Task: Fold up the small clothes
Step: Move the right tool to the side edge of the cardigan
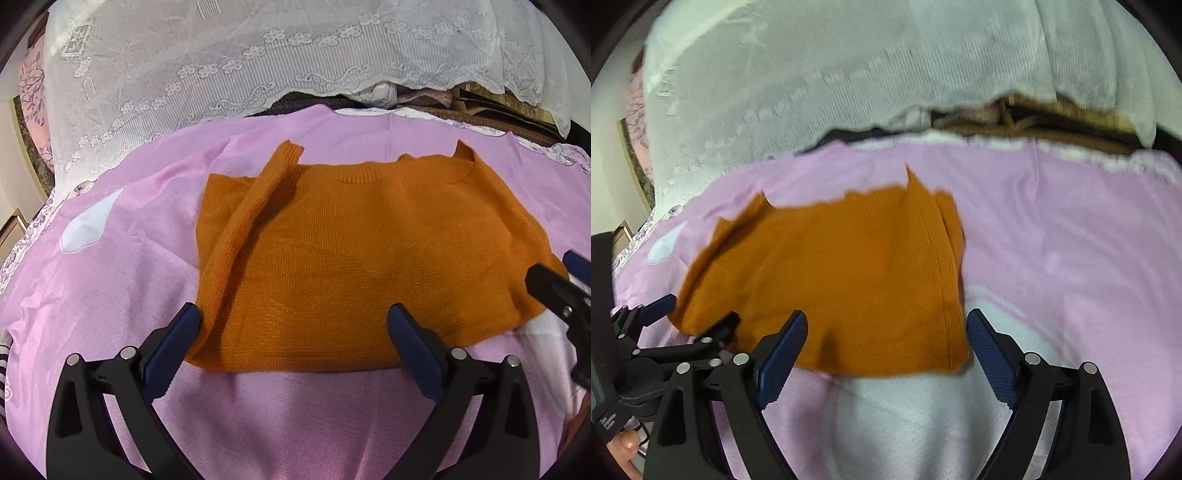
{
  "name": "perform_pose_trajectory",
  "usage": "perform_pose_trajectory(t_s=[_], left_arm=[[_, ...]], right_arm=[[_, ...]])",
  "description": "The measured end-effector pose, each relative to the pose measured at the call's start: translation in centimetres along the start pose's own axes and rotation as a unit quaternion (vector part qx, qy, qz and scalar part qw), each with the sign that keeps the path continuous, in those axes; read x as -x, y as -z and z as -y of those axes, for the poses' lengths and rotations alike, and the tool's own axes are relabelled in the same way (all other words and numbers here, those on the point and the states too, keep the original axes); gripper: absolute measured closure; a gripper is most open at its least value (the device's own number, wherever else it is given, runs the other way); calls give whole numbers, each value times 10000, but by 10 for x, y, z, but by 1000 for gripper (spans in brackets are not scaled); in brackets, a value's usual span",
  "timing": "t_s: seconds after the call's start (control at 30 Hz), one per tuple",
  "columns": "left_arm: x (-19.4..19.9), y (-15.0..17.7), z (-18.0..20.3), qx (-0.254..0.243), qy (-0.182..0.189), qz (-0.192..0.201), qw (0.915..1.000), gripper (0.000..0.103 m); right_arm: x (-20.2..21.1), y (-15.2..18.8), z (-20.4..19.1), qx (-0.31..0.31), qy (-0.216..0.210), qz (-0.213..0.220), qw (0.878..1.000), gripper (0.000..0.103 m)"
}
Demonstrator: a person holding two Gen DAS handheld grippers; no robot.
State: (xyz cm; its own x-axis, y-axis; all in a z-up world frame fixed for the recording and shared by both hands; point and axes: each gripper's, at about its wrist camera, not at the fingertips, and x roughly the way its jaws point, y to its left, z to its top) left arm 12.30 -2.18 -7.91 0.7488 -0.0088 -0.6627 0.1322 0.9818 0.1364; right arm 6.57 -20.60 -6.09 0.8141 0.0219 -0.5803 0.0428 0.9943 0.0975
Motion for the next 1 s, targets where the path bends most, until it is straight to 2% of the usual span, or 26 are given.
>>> perform_pose_trajectory(t_s=[0.13,0.2,0.27,0.37,0.53,0.67,1.0], left_arm=[[0,0,0,-4,-14,19,10000,4],[-1,0,1,-12,-26,-31,10000,4],[-6,0,2,-13,-89,-127,9999,5],[-9,0,1,5,-38,-208,9998,4],[-9,1,1,25,-32,-221,9997,4],[-4,2,-1,67,-42,-104,9999,4],[3,2,-7,188,-38,34,9998,4]], right_arm=[[-3,-2,-22,589,124,-29,9982,15],[-14,-2,-25,654,207,-294,9972,15],[-32,-2,-20,533,156,-778,9954,14],[-36,-1,-18,491,99,-942,9943,12],[-36,0,-20,508,101,-915,9945,12],[-21,4,-16,357,-13,-680,9970,12],[3,2,29,-724,-445,-47,9964,12]])
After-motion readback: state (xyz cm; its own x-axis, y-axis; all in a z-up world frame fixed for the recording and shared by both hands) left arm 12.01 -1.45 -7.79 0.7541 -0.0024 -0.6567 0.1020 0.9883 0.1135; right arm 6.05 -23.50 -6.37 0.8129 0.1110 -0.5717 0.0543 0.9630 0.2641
